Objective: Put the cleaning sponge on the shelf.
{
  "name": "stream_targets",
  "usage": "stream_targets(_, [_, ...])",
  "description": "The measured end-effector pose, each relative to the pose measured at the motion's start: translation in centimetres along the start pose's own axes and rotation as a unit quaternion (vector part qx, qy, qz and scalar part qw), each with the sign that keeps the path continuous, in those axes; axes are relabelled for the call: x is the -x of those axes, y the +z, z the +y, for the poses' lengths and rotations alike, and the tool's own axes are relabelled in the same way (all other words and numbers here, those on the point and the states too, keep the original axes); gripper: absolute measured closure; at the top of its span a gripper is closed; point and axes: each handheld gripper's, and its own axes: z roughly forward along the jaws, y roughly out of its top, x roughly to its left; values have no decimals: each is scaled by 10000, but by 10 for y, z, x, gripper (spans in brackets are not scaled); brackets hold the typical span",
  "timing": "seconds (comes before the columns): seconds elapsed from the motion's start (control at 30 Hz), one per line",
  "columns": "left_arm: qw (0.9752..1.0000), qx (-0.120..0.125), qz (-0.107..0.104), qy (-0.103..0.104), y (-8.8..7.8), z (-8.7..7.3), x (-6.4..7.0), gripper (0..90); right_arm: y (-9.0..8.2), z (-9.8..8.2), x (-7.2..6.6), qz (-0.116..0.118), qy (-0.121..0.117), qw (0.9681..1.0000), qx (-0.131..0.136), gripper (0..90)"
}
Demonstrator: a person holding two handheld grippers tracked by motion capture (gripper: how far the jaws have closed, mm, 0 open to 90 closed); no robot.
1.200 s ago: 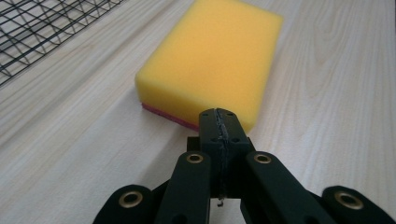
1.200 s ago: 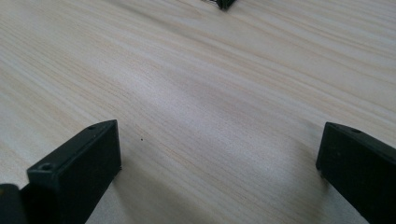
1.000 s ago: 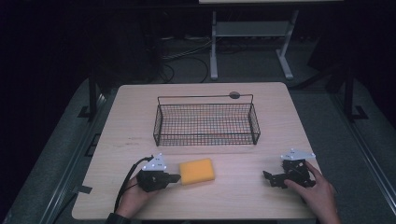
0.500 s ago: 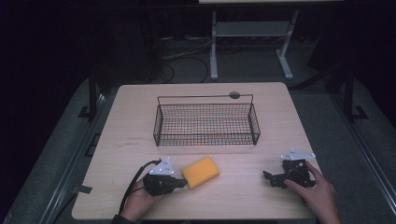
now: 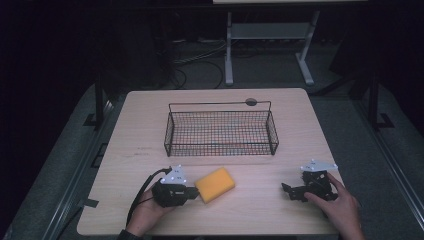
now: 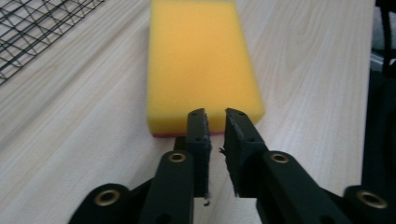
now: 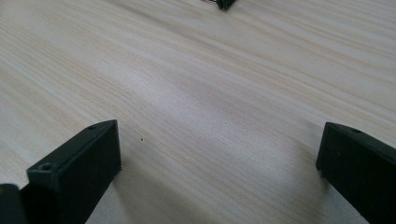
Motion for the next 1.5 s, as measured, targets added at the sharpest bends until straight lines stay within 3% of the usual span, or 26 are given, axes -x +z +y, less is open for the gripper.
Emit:
stream_targets(0.33, [9996, -173, 114, -184, -3, 11, -7, 465, 0, 0, 0, -1, 2, 10000, 0, 0])
stream_targets(0.37, [9996, -189, 136, -173, -2, 12, -8, 465, 0, 0, 0, -1, 2, 10000, 0, 0])
stream_targets(0.43, [9994, -209, 162, -236, -2, 14, -8, 350, 0, 0, 0, -1, 0, 10000, 0, 0])
stream_targets(0.53, [9989, -380, 154, -229, 0, 19, -10, 270, 0, 0, 0, -1, 1, 10000, 0, 0])
stream_targets(0.8, [9980, -530, 206, -283, 2, 35, -11, 189, 0, 0, 0, -1, 0, 10000, 0, 0])
stream_targets(0.87, [9974, -642, 223, -218, 3, 39, -12, 155, 0, 0, 0, -1, 0, 10000, 0, 0])
stream_targets(1.13, [9967, -702, 298, -263, 9, 54, -13, 134, 0, 0, 0, -1, 0, 10000, 1, 0])
stream_targets(1.5, [9959, -865, 167, -223, 19, 64, -13, 127, 0, 0, 0, -1, 0, 10000, 0, 0])
